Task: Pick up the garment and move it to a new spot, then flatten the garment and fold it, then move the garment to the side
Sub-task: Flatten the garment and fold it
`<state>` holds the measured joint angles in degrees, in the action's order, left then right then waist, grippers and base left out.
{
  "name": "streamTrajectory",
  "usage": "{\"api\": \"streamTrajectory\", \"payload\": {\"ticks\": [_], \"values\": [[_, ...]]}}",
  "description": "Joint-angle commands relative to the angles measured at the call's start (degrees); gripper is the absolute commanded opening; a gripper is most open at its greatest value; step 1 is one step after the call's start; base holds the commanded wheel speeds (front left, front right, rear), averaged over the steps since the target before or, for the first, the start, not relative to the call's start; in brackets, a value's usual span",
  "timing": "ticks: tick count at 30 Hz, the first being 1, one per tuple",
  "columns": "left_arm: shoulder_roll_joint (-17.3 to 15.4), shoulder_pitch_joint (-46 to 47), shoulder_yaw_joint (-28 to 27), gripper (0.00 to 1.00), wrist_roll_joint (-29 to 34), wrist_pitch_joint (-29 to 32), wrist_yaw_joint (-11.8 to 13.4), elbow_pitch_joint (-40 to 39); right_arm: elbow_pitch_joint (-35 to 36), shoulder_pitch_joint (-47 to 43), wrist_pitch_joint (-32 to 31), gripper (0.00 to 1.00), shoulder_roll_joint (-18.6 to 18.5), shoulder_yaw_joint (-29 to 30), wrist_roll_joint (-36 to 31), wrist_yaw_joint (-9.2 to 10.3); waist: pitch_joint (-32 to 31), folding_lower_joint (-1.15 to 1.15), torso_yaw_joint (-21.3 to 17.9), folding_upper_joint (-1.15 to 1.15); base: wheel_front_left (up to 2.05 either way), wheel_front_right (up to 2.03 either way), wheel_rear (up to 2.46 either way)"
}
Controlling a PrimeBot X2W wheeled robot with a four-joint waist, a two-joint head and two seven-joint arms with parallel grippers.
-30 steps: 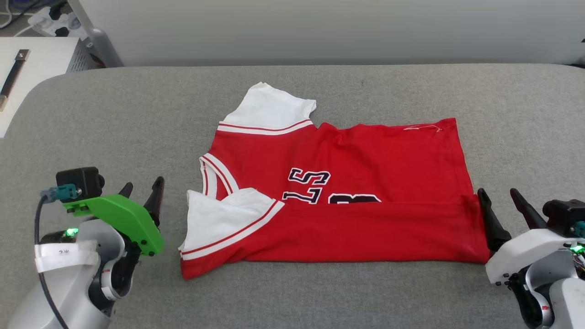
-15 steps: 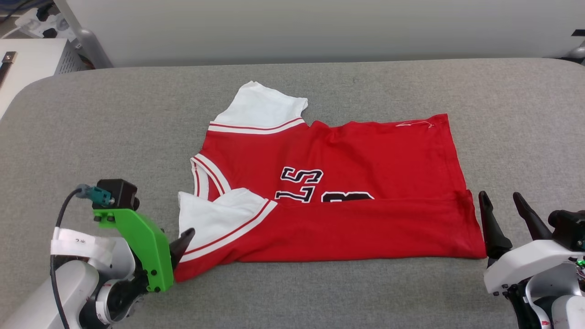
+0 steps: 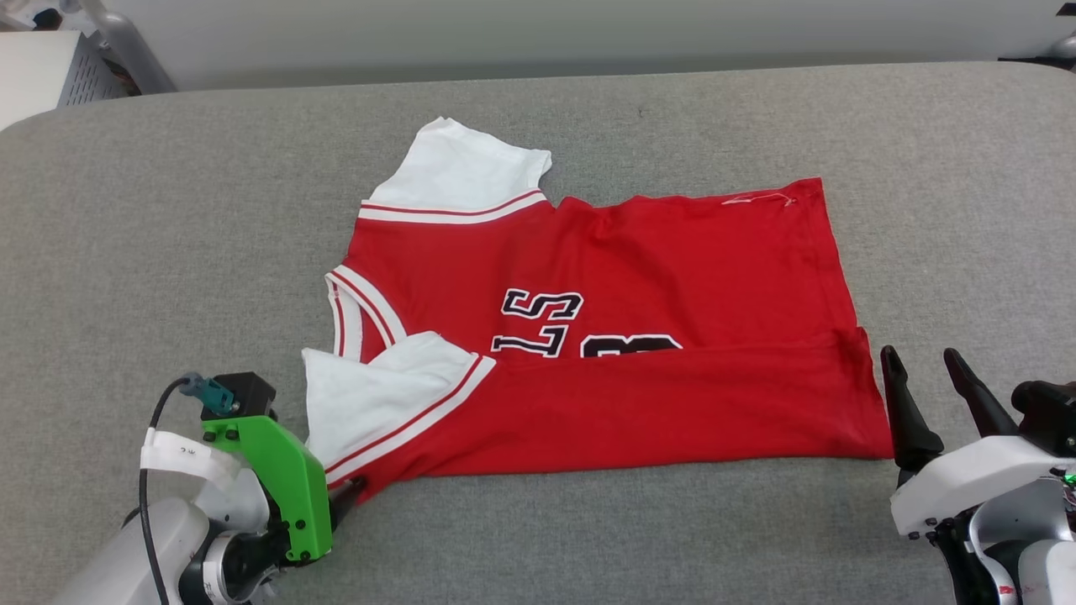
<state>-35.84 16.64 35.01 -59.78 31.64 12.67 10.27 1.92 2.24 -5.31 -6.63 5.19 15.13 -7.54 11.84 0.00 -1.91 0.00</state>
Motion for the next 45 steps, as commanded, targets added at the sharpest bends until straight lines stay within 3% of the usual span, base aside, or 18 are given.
{"api": "streamTrajectory", "payload": {"ticks": [1,4,5,6,7,8,16,25,32,40,41,42,43,45], "values": [[1.5,0.3,0.9,1.00,-0.6,0.6,-0.6,1.7,0.3,0.4,-0.2,1.00,-0.3,0.2,0.4,0.05,0.5,0.00,-0.3,0.00,0.00,0.00,0.00],[2.8,0.5,1.9,1.00,-1.1,1.6,-1.5,3.5,0.2,0.5,-0.4,1.00,-0.6,0.7,1.0,0.05,0.7,0.00,-0.4,0.00,0.00,0.00,0.00],[3.2,0.6,2.3,0.84,-1.2,1.9,-1.8,4.0,0.2,0.6,-0.5,1.00,-0.8,0.9,1.2,0.05,0.8,0.00,-0.5,0.00,0.00,0.00,0.00],[3.6,0.7,2.5,0.34,-1.3,2.0,-2.0,4.3,0.1,0.6,-0.6,1.00,-1.0,1.1,1.5,0.05,0.9,0.00,-0.5,0.00,0.00,0.00,0.00],[4.0,0.9,2.7,0.06,-1.3,1.9,-2.3,4.7,0.0,0.7,-1.0,1.00,-1.2,1.4,1.8,0.05,1.0,0.00,-0.5,0.00,0.00,0.00,0.00],[4.2,1.1,2.9,0.00,-1.2,1.8,-2.6,5.0,-0.2,0.7,-1.5,1.00,-1.5,1.5,2.3,0.05,1.1,0.00,-0.5,0.00,0.00,0.00,0.00],[3.8,2.0,2.2,0.00,0.0,-0.7,-2.8,4.1,-1.6,0.1,-9.5,1.00,-4.7,1.5,6.6,0.05,0.3,0.00,0.0,0.00,0.00,0.00,0.00],[-0.1,0.4,0.6,0.00,2.4,-3.1,0.5,-4.7,-3.6,0.3,-26.4,1.00,-9.9,-1.6,13.5,0.05,-0.8,0.00,1.3,0.00,0.00,0.00,0.00],[-2.2,0.4,-0.1,0.00,4.5,-3.9,3.1,-11.8,-6.5,4.5,-30.5,1.00,-11.3,-5.3,14.1,0.05,1.1,0.00,2.7,0.00,0.00,0.00,0.00],[-2.4,0.1,-0.3,0.00,4.9,-4.3,4.2,-14.4,-12.8,6.6,-33.7,1.00,-11.8,-10.9,15.7,0.05,2.8,0.00,4.1,0.00,0.00,0.00,0.00],[-2.4,0.1,-0.3,0.00,4.9,-4.4,4.3,-14.4,-13.2,6.6,-34.0,0.52,-11.8,-11.2,15.7,0.05,2.8,0.00,4.1,0.00,0.00,0.00,0.00],[-2.5,0.0,-0.4,0.00,4.9,-4.5,4.3,-14.3,-13.6,6.7,-34.1,0.22,-11.8,-11.6,15.7,0.05,2.9,0.00,4.0,0.00,0.00,0.00,0.00],[-2.5,-0.1,-0.4,0.00,4.8,-4.5,4.4,-14.3,-13.9,6.7,-34.4,0.00,-11.7,-11.8,15.9,0.05,2.9,0.00,4.0,0.00,0.00,0.00,0.00],[-2.5,-0.2,-0.5,0.00,4.8,-4.6,4.4,-14.2,-14.2,7.0,-34.5,0.00,-11.8,-12.2,15.9,0.05,2.7,0.00,3.9,0.00,0.00,0.00,0.00]]}}
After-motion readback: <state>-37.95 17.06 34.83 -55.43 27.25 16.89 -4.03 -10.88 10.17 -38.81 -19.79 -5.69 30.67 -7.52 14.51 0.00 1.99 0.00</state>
